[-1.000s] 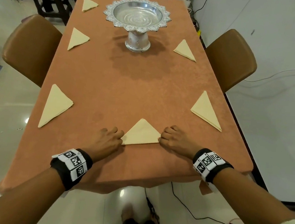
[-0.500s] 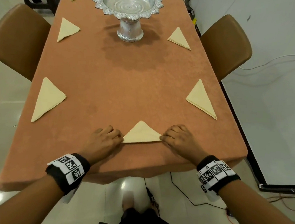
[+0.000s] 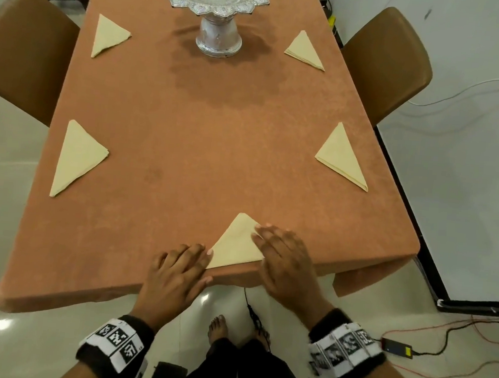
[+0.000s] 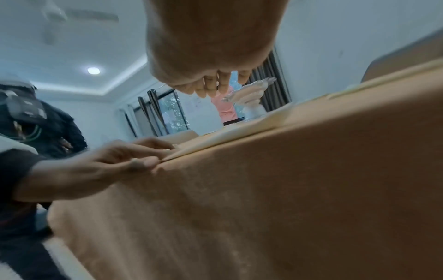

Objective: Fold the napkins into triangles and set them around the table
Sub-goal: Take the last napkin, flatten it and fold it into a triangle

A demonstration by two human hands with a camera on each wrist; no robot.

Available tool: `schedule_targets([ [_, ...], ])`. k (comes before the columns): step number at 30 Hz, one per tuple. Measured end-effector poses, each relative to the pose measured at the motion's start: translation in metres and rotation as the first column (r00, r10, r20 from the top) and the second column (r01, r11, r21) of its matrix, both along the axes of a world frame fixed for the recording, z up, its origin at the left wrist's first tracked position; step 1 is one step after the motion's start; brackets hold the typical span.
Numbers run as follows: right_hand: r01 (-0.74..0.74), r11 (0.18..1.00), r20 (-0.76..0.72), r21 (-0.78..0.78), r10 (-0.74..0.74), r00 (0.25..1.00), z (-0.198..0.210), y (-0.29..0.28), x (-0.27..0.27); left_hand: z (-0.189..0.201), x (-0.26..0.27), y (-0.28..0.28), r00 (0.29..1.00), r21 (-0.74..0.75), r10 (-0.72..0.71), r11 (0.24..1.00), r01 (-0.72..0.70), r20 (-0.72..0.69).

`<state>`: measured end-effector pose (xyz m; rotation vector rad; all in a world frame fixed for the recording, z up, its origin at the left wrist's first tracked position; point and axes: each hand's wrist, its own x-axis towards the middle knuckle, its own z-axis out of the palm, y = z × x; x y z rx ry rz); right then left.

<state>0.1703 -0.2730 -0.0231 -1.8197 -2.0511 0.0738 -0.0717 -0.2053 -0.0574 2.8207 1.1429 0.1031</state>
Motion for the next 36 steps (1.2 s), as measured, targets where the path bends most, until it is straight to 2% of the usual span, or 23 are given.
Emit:
schedule_targets([
  [3,-0.014,0.977,-0.036,-0.212,0.006,0.999,-0.014,0.024,-0.046,-0.003,-0.001,-0.004,1.0,-0.035,0.015,0.999,-0.015,0.0],
  [6,0.057,0.921,0.048,-0.384,-0.042,0.998,-0.033,0.039,-0.044,-0.009,-0.004,-0.006,1.0,-0.027,0.008,1.0,-0.008,0.014],
  [9,0.105,0.911,0.106,-0.398,-0.068,0.992,-0.041,0.03,-0.02,-0.01,-0.005,-0.005,0.999,-0.031,0.024,0.999,-0.023,0.028],
  [14,0.283,0.872,0.13,-0.4,-0.252,0.959,-0.038,0.016,0.031,0.0,-0.004,-0.006,0.999,-0.146,0.04,0.988,-0.042,-0.014],
  [16,0.306,0.863,0.132,-0.402,-0.277,0.952,-0.038,0.013,0.038,0.015,0.002,-0.006,0.99,-0.185,0.117,0.978,-0.101,0.08],
  [18,0.316,0.869,0.131,-0.38,-0.288,0.949,-0.039,0.014,0.037,0.029,0.03,-0.005,0.923,-0.243,0.264,0.95,-0.198,0.281],
  [19,0.32,0.868,0.135,-0.38,-0.29,0.947,-0.039,0.015,0.036,0.035,0.052,-0.003,0.893,-0.256,0.292,0.944,-0.211,0.343],
  [20,0.321,0.865,0.141,-0.385,-0.289,0.947,-0.04,0.015,0.035,0.037,0.077,-0.001,0.899,-0.267,0.272,0.946,-0.184,0.343],
  [22,0.316,0.861,0.155,-0.398,-0.277,0.948,-0.039,0.014,0.036,0.029,0.117,0.001,0.961,-0.302,0.182,0.947,-0.113,0.21],
  [25,0.319,0.866,0.153,-0.386,-0.281,0.947,-0.04,0.014,0.036,0.004,0.122,0.002,0.991,-0.289,0.132,0.95,-0.122,0.016],
  [28,0.342,0.867,0.16,-0.362,-0.303,0.939,-0.041,0.015,0.035,-0.004,0.096,0.0,0.984,-0.25,0.179,0.953,-0.17,0.013],
  [31,0.335,0.873,0.146,-0.355,-0.302,0.942,-0.04,0.014,0.034,-0.007,0.076,0.002,0.958,-0.259,0.285,0.927,-0.272,0.012],
  [34,0.3,0.869,0.126,-0.393,-0.273,0.954,-0.036,0.014,0.037,-0.009,0.053,0.002,0.923,-0.239,0.384,0.9,-0.365,0.037],
  [36,0.26,0.857,0.049,-0.445,-0.267,0.962,-0.032,0.017,0.042,-0.005,0.044,0.002,0.912,-0.245,0.405,0.892,-0.38,0.062],
])
